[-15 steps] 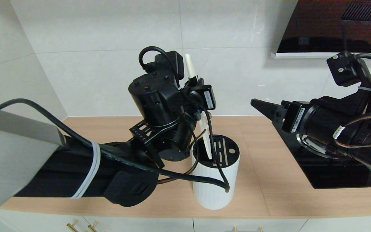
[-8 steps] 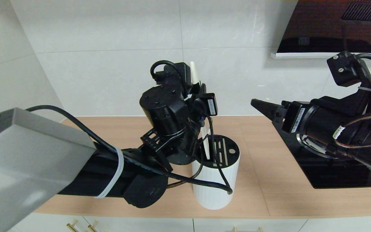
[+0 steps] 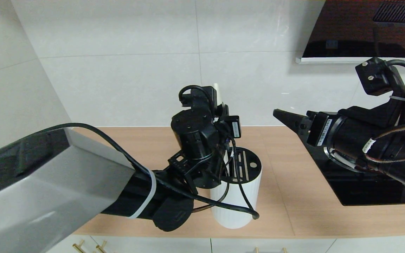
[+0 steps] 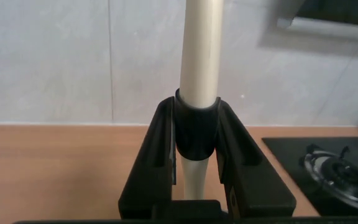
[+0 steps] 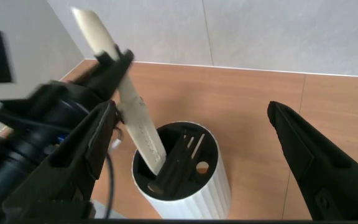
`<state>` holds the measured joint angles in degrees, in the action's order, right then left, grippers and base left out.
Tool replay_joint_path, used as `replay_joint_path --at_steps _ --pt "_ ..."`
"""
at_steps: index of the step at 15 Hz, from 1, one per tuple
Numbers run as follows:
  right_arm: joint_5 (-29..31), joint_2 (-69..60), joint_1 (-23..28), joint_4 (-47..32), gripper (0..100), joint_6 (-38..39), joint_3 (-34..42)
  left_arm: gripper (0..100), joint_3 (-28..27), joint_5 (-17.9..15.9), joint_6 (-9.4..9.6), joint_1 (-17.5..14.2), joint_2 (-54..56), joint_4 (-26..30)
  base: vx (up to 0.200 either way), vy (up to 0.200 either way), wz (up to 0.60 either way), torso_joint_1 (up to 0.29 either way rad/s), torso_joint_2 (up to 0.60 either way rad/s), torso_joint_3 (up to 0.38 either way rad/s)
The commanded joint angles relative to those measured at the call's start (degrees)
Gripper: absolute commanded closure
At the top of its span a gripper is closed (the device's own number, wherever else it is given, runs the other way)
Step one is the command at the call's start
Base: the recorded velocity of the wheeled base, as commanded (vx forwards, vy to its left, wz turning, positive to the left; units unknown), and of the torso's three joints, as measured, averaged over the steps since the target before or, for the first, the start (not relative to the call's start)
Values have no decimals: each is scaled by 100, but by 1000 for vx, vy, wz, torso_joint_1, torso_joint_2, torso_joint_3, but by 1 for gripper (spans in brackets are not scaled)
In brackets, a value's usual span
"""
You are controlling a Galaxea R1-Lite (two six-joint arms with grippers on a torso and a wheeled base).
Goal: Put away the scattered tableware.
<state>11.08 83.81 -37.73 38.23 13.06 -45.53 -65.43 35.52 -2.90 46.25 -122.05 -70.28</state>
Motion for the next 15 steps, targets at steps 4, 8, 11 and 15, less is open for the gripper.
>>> replay_joint_path --at_steps 4,8,11,15 --pt "-1 13 -6 0 0 -5 9 100 171 7 0 156 -143 -47 0 0 0 0 0 0" --pt "-1 13 -6 0 0 -5 9 100 329 -19 0 262 -249 -47 0 0 0 0 0 0" --pt "-1 13 2 0 0 -5 9 100 338 -10 0 314 -363 -47 0 0 0 0 0 0" --pt "-1 13 -6 9 0 -5 9 0 338 -10 -17 323 -337 -56 0 0 0 0 0 0"
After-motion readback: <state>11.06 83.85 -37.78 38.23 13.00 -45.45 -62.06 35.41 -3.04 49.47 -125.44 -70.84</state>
